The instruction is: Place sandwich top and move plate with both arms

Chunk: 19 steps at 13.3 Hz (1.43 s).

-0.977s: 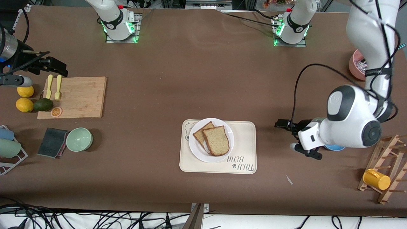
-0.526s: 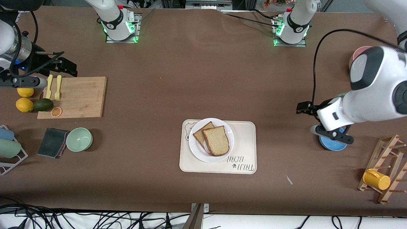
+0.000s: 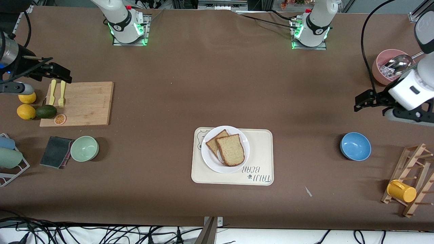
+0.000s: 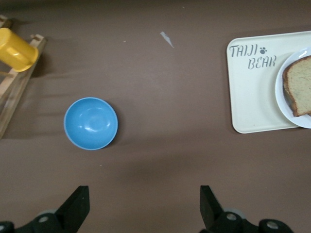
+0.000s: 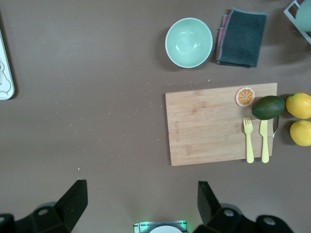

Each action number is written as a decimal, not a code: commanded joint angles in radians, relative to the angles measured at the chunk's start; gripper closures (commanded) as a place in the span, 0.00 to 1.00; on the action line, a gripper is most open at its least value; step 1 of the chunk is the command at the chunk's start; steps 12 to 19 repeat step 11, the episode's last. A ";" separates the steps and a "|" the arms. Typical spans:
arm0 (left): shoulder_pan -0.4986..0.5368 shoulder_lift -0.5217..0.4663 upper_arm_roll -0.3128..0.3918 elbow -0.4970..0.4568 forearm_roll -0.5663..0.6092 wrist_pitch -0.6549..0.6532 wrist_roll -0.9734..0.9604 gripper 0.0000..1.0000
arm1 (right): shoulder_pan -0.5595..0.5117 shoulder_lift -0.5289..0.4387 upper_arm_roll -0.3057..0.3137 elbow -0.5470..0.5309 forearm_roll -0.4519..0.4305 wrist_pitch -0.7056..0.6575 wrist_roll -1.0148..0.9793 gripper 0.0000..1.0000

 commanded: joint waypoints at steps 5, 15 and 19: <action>-0.122 -0.079 0.131 -0.103 0.028 0.038 -0.068 0.00 | -0.001 -0.015 -0.007 0.020 -0.010 0.037 0.040 0.00; -0.117 -0.054 0.127 -0.069 0.036 -0.015 -0.067 0.00 | -0.001 -0.013 -0.005 0.018 -0.013 0.048 0.036 0.00; -0.117 -0.054 0.127 -0.069 0.036 -0.015 -0.067 0.00 | -0.001 -0.013 -0.005 0.018 -0.013 0.048 0.036 0.00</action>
